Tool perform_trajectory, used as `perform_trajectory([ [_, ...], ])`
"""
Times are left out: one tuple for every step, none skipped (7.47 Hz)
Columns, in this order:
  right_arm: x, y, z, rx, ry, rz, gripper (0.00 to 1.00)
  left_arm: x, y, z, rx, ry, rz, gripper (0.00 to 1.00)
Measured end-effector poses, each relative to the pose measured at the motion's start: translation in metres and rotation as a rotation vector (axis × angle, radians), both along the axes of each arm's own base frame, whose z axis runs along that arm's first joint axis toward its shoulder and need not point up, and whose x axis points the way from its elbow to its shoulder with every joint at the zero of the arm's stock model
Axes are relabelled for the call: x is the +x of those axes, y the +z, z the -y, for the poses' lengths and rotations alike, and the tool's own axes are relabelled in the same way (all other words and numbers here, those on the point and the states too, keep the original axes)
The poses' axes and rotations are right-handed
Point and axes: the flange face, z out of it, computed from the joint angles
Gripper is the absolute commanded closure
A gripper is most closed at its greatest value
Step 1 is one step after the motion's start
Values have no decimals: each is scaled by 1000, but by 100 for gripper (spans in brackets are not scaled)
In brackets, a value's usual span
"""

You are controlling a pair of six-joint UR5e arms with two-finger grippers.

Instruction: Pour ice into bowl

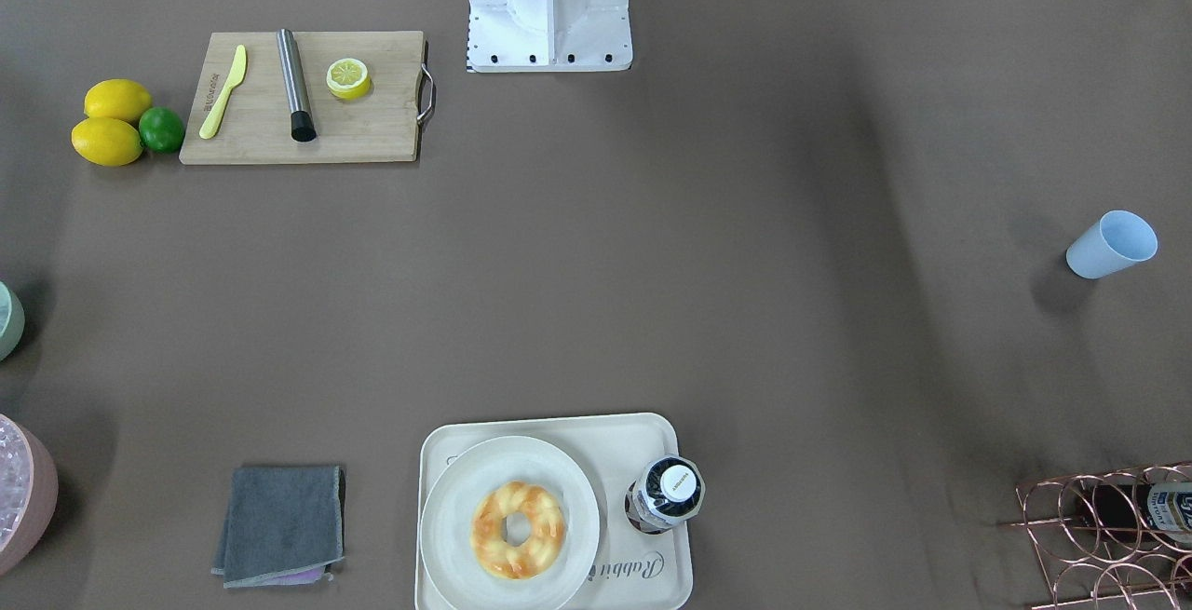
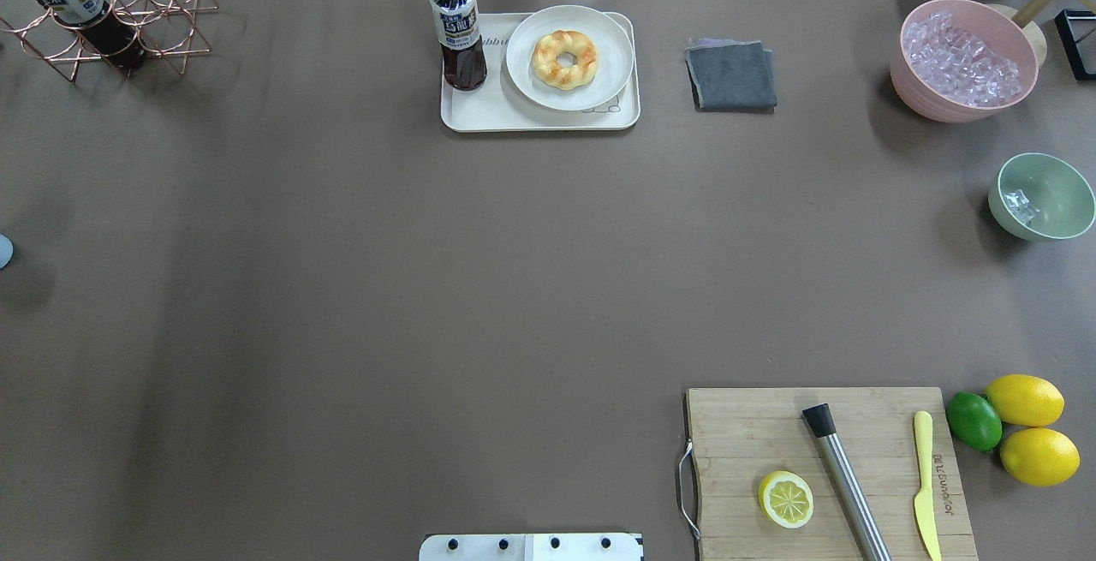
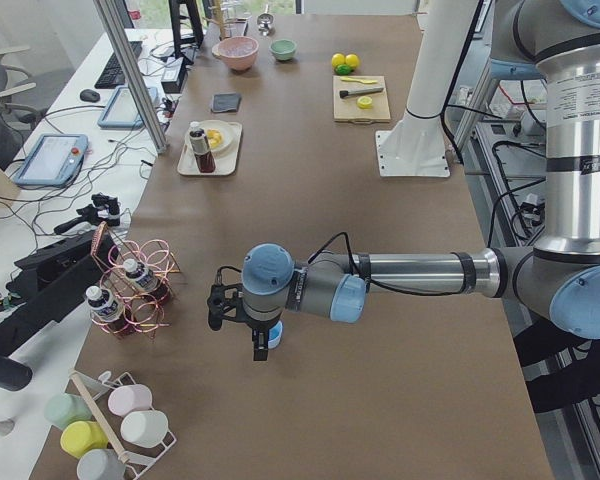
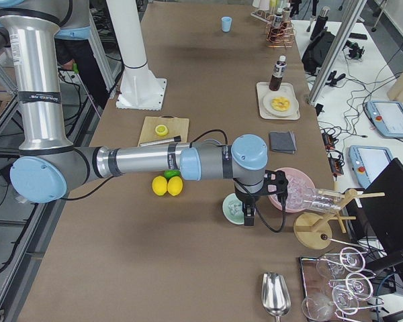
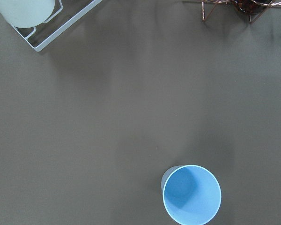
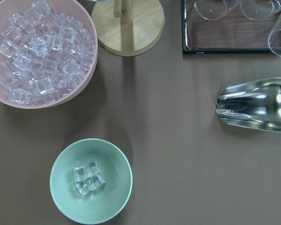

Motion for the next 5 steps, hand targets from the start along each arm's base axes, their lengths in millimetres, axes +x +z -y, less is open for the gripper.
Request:
perform_trajectory([
  [-3,5,2,-4,-6,0,5,0,0,0,0,0,0,3],
  [-5,14,4,-1,-8,-1,5,0,0,0,0,0,1,3],
  [-6,21,5,5,-8,-1,5,0,0,1,-1,0,1,3],
  [-7,27,4,5,-9,0,5,0,0,1,0,-1,1,3],
  [-8,29,5,5,-11,0,5,0,0,1,0,-1,1,3],
])
